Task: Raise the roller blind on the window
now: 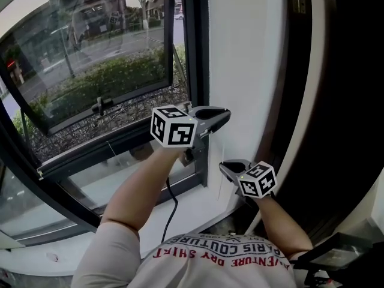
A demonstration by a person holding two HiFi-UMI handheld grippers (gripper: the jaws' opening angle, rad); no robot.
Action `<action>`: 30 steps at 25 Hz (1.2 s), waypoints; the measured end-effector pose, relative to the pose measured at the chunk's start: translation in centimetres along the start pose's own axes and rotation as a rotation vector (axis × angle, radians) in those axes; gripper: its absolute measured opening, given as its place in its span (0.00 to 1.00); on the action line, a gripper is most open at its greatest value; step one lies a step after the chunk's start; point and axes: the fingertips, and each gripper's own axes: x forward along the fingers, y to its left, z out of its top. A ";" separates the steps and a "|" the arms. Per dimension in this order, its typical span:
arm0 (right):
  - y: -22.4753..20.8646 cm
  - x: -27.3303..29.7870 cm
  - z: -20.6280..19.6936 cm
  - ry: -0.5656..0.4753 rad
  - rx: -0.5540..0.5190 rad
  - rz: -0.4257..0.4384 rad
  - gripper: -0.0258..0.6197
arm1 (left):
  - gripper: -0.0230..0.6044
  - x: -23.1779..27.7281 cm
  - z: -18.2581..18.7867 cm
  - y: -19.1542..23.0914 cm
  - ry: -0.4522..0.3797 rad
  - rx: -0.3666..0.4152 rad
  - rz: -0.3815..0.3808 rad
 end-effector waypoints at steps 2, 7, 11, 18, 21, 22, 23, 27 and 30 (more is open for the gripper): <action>-0.1 0.0 -0.1 -0.011 0.007 -0.003 0.05 | 0.05 -0.1 0.0 0.2 -0.027 -0.006 0.007; 0.2 0.4 -1.6 0.012 0.019 0.004 0.05 | 0.05 0.0 -1.6 -0.4 -0.013 0.004 -0.004; 0.3 1.3 -5.2 0.080 0.053 0.009 0.05 | 0.05 -0.1 -5.3 0.5 0.048 -0.020 0.025; 0.7 2.6 -12.7 0.229 0.120 0.035 0.05 | 0.05 -0.3 -13.3 0.5 0.154 -0.064 0.054; 1.2 3.1 -15.2 0.279 0.129 0.044 0.05 | 0.05 -0.2 -15.9 0.3 0.192 -0.072 0.061; 1.3 3.3 -16.1 0.299 0.133 0.045 0.05 | 0.05 -0.3 -16.9 0.4 0.209 -0.077 0.065; 1.3 3.4 -17.0 0.317 0.137 0.046 0.05 | 0.05 -0.4 -17.8 0.4 0.223 -0.087 0.068; 1.8 3.3 -19.3 0.331 0.179 0.050 0.05 | 0.05 -0.3 -20.1 -0.1 0.209 -0.156 0.060; 1.9 3.9 -19.2 0.314 0.186 0.050 0.05 | 0.05 -0.2 -20.1 -0.3 0.196 -0.152 0.062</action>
